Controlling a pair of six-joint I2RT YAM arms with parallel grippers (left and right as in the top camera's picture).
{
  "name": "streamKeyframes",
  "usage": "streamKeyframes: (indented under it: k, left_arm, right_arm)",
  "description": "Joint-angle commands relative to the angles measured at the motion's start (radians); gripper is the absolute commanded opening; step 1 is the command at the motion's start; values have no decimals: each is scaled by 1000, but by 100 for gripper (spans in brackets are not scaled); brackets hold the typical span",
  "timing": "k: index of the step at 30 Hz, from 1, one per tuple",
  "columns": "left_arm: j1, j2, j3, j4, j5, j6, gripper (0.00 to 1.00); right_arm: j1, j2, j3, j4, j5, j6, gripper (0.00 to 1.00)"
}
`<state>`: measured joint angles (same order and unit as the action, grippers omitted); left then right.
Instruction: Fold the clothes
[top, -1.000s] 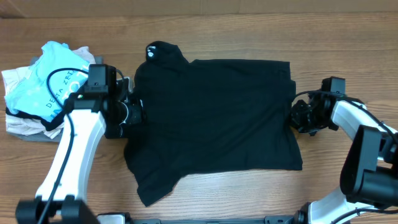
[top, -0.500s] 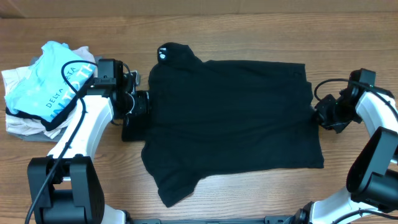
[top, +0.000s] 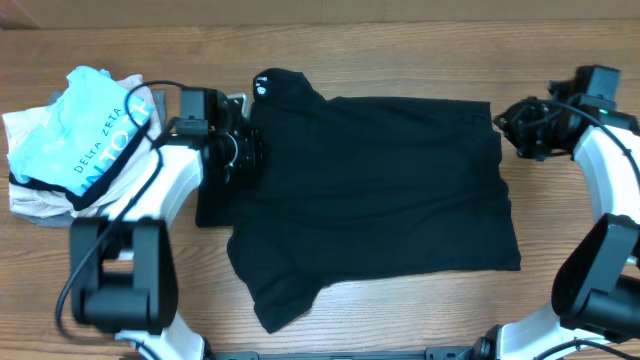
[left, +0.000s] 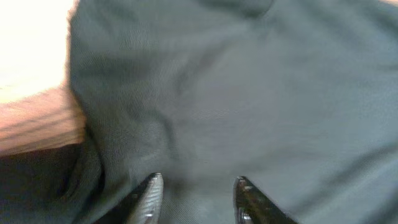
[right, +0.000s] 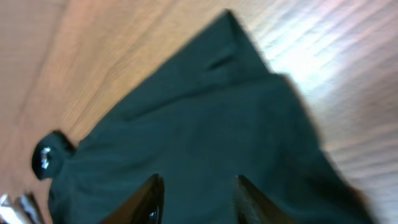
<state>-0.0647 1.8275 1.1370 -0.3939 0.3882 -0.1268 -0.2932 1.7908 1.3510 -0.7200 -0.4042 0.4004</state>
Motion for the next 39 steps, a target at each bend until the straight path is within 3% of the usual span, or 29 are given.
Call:
streamKeyframes:
  k: [1, 6, 12, 22, 36, 39]
  left_arm:
    - [6, 117, 10, -1, -47, 14, 29]
    - [38, 181, 10, -78, -163, 7, 16]
    - [77, 171, 13, -137, -225, 14, 12]
    - [84, 171, 32, -156, -203, 8, 15]
    - [83, 171, 37, -157, -184, 8, 18]
    - [83, 171, 37, -156, -184, 7, 18]
  right_arm:
    - [43, 4, 10, 51, 37, -11, 38]
    - [78, 55, 10, 166, 106, 0, 33]
    - [83, 161, 10, 333, 123, 46, 32]
    - [101, 327, 10, 502, 58, 37, 36]
    - [123, 384, 10, 537, 77, 15, 38]
    - [123, 390, 10, 541, 63, 15, 30]
